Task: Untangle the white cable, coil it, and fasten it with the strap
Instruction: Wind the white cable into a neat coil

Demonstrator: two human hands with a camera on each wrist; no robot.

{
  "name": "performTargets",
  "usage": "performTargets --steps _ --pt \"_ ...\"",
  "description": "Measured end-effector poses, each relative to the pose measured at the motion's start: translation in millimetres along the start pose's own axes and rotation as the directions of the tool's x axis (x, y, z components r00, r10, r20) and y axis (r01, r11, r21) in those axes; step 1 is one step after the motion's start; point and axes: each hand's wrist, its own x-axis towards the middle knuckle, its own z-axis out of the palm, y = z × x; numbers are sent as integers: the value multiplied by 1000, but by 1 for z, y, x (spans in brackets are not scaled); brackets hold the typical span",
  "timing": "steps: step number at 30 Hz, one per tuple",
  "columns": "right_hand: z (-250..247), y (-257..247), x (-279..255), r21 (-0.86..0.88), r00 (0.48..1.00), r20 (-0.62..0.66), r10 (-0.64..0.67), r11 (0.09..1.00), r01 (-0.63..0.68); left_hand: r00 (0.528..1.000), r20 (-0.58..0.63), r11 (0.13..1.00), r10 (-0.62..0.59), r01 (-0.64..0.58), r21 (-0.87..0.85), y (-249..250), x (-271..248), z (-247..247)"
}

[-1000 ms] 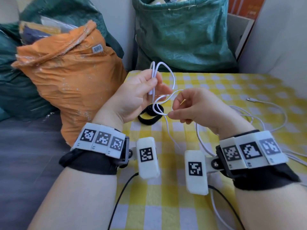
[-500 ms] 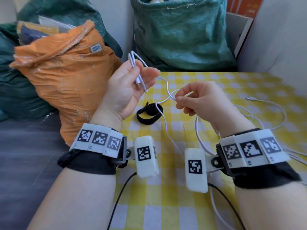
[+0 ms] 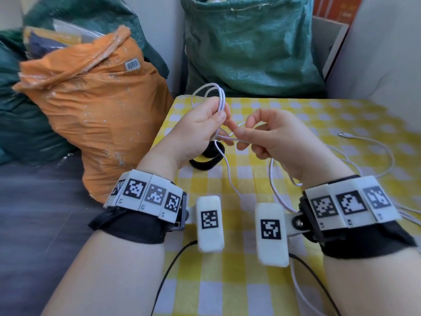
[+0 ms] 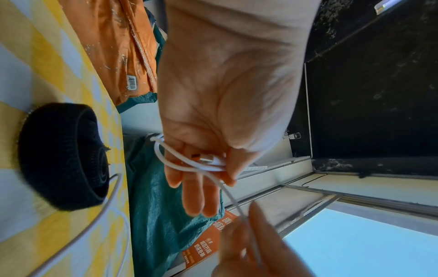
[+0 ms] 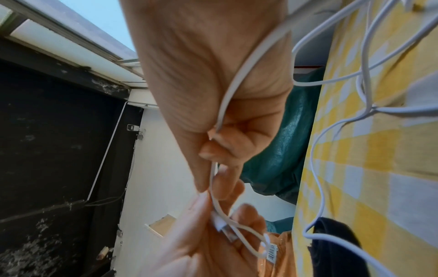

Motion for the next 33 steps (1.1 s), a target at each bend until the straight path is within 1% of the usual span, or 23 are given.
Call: performTargets --steps 2,4,6,8,10,11,13,16,18,21,23,25,27,28,30,31,32,33 --pt "-2 -1 -1 81 999 37 -17 997 14 1000 -5 999 -23 23 43 1 -1 2" --pt "-4 0 0 80 997 69 -31 996 26 999 -19 997 -51 52 51 -1 0 2" --pt "-8 3 2 5 999 42 -35 999 35 994 -72 992 -80 87 92 -4 2 -2" --pt "-12 4 2 -104 999 -18 -30 994 28 987 -130 986 -99 115 122 -6 3 -8" --pt "-16 6 3 -201 995 -95 -33 980 13 981 -142 985 -132 146 95 -6 2 -13" --pt "-17 7 4 -226 989 -138 -46 974 14 982 -111 985 -152 160 59 -6 2 -13" --pt "-16 8 6 -228 972 -213 -101 972 51 980 18 979 -197 198 -46 -3 0 -12" --pt "-13 5 8 -172 945 -263 -196 973 154 952 204 941 -230 271 -202 0 -2 -11" --pt "-10 1 6 -125 931 -265 -250 967 224 938 272 922 -215 287 -260 -1 -3 -12" --pt "-6 -2 5 -53 913 -270 -307 951 304 929 325 890 -179 294 -350 -2 -5 -15" --pt "-5 -1 5 -30 905 -291 -310 948 316 926 344 829 -153 310 -465 0 -6 -16" --pt "-3 0 5 -62 912 -283 -298 954 293 918 373 742 -132 341 -577 5 -5 -16" --pt "-1 2 5 -94 950 -197 -242 969 227 902 422 610 -93 387 -692 6 -3 -17" --pt "0 4 5 -100 970 -143 -196 978 182 885 462 526 -54 418 -740 4 -2 -17" --pt "1 7 6 -100 992 -74 -100 991 92 845 534 326 35 496 -805 -1 2 -18" --pt "1 7 6 -89 996 -57 -63 994 58 839 543 255 34 518 -817 -3 3 -18" --pt "0 7 6 -75 998 -47 -29 997 26 842 540 218 12 525 -823 -7 4 -19" --pt "-1 7 6 -75 999 -43 0 997 -3 844 536 200 -8 526 -827 -10 5 -19"
